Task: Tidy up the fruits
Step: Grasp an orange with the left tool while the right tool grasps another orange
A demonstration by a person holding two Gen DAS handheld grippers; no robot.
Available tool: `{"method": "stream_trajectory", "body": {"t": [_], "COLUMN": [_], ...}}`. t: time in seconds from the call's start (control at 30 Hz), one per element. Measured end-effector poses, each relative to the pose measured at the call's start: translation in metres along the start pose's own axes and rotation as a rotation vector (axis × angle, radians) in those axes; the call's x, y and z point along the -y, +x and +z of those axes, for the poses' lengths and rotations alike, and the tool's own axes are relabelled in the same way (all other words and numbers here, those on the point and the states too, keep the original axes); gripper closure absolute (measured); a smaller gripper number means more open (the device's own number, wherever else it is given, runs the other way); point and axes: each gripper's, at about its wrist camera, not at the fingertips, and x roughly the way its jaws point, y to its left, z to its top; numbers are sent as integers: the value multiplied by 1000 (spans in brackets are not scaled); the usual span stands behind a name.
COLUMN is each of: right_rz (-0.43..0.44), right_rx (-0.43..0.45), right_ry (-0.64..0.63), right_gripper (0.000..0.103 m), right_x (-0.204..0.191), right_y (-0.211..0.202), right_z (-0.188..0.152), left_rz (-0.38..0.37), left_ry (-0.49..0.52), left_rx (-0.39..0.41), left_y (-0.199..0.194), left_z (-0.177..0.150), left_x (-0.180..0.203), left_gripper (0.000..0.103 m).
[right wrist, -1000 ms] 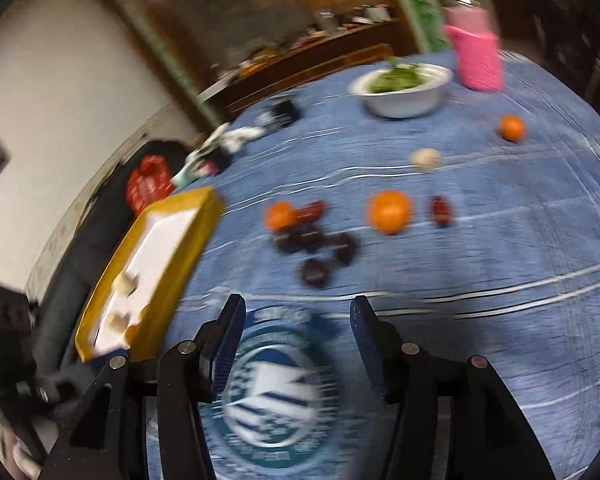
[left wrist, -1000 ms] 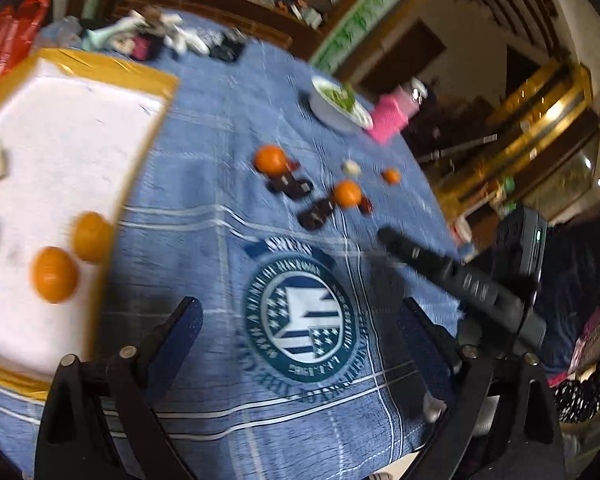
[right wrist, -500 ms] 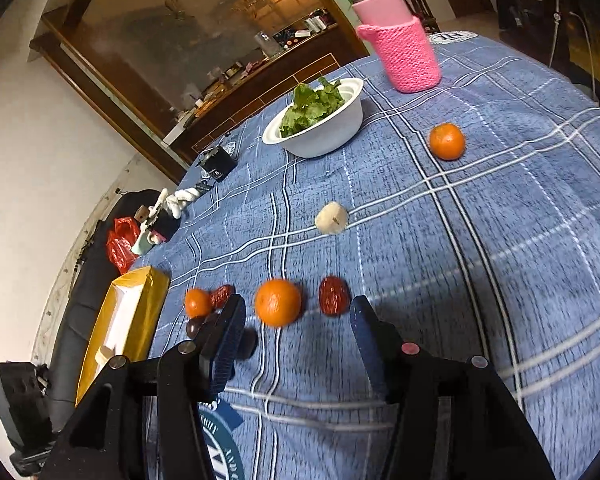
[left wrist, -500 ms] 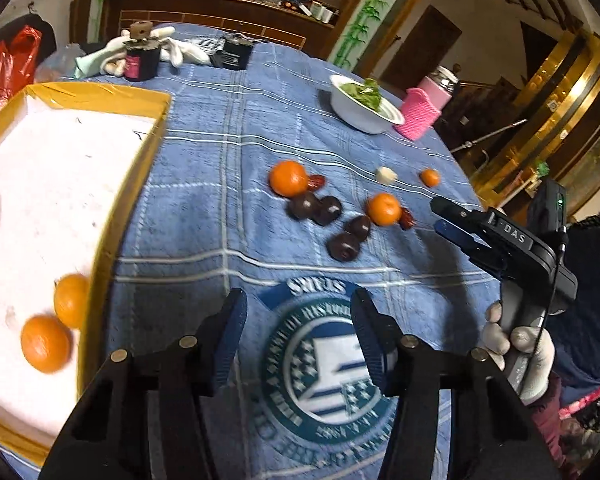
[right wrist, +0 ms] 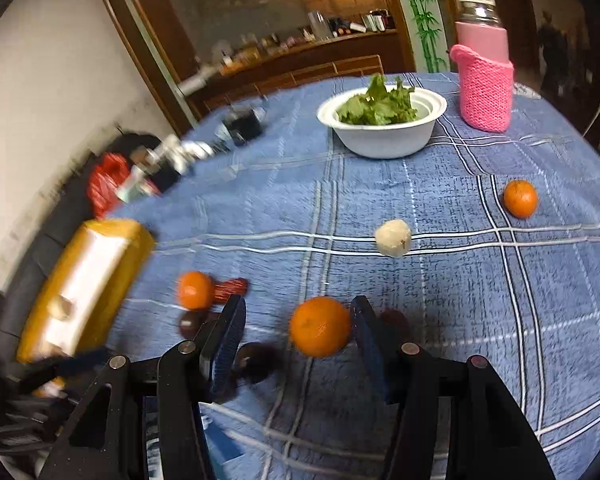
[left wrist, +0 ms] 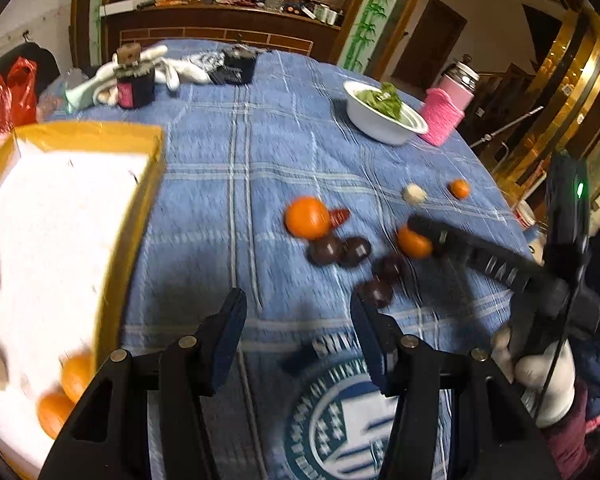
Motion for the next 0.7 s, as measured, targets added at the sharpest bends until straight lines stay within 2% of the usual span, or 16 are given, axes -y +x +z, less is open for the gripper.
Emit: {"method": "stream_trajectory", "body": {"t": [0.07,0.13,0.2,0.27,0.4,0.5,0.6,0.7], "right_rz": [-15,-21,-22,-29,4,11,9,13], "right_rx": [-37,-68,-68,-59,-55,-58,-58,-56], "right_ry": [7,4,-8,-12,14,8,4,8], "right_gripper": [48,58,58,63,63,63,63,63], "right_x": [2,6,7,7,13,12,10,10], "right_y": [12,18,17,16,15,15,15,15], "right_z": [-4,-10,-13,-15,-15,-15,-14,-14], "left_rz": [21,26,36,37,6,23,42,33], "left_ry": [-6,-9,2,6,15,48,65,48], "left_rx": [-1,-8,-23,-39,-46,-64,-40,-20], "left_y": [8,20,36,53,75,88,89,85], "left_z": [12,24,34,42,50,50,49,49], "left_x": [-1,-2,0,1,2,9,12,7], "left_gripper": [50,50,50,50,50,50,49,63]}}
